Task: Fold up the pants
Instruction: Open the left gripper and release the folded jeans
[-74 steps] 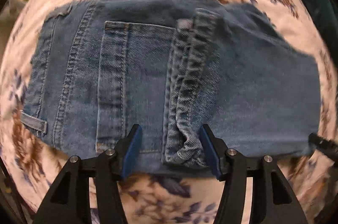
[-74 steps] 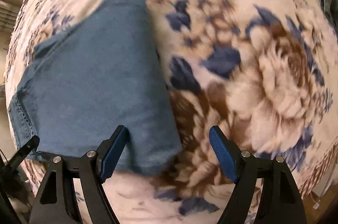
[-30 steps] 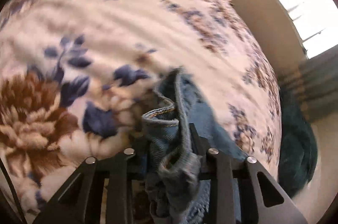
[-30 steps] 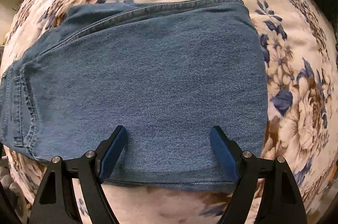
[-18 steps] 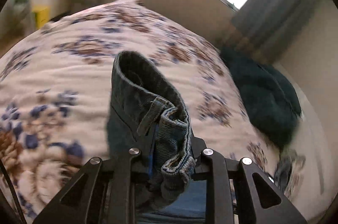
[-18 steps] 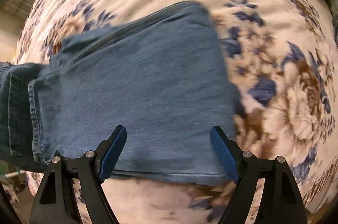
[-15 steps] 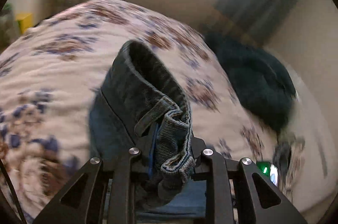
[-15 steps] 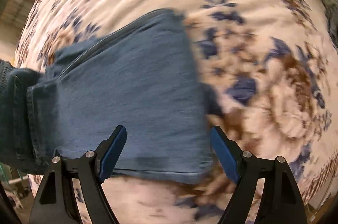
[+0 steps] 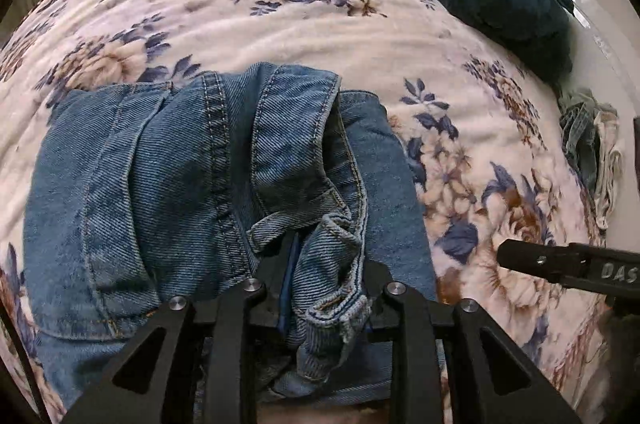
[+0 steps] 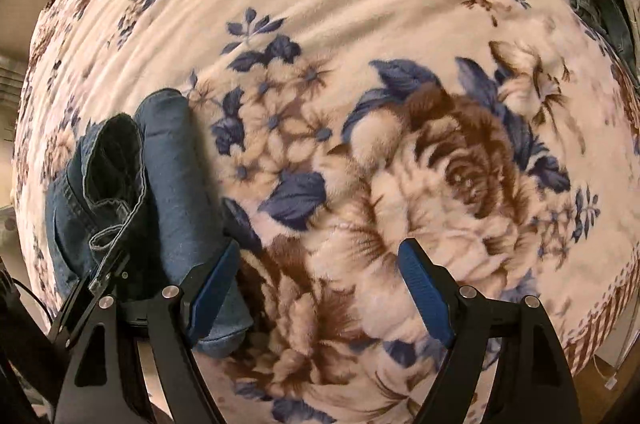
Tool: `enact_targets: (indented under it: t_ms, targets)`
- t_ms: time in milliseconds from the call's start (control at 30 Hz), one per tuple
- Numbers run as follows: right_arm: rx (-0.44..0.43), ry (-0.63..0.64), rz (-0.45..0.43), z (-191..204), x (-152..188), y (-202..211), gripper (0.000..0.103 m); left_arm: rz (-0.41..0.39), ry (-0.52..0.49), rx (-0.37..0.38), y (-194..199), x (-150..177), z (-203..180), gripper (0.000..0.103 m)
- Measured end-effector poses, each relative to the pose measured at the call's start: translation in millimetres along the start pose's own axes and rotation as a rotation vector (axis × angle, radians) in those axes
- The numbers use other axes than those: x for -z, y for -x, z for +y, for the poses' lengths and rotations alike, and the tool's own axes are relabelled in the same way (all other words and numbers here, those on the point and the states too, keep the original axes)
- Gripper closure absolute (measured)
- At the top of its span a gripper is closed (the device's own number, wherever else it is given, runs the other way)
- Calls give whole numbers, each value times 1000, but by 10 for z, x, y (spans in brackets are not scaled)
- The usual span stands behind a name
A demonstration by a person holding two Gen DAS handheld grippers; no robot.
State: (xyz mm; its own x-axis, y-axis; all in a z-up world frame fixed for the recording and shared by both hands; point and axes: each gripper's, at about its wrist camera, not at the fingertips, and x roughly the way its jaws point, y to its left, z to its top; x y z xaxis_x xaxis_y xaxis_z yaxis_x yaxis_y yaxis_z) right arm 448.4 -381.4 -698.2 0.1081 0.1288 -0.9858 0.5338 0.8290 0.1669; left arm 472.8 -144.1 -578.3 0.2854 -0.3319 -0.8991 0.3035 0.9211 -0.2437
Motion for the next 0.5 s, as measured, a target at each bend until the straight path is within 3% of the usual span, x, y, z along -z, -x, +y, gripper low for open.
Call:
enact_targets:
  t_ms: [67, 100, 200, 333, 500]
  targets:
    - [-9, 6, 1, -9, -28, 11, 19, 52, 42, 55, 13, -38, 29, 43]
    - [-15, 9, 3, 24, -45, 2, 19, 72, 80, 92, 51, -41, 61, 39]
    - [-35, 29, 4, 161, -87, 6, 19, 27, 120, 81, 344, 11, 130, 14]
    - [-67, 73, -2, 388, -68, 60, 19, -52, 217, 35, 849, 72, 457, 12]
    - [-204, 129, 6, 765, -85, 83, 19, -90, 384, -143, 1179, 180, 1204, 11]
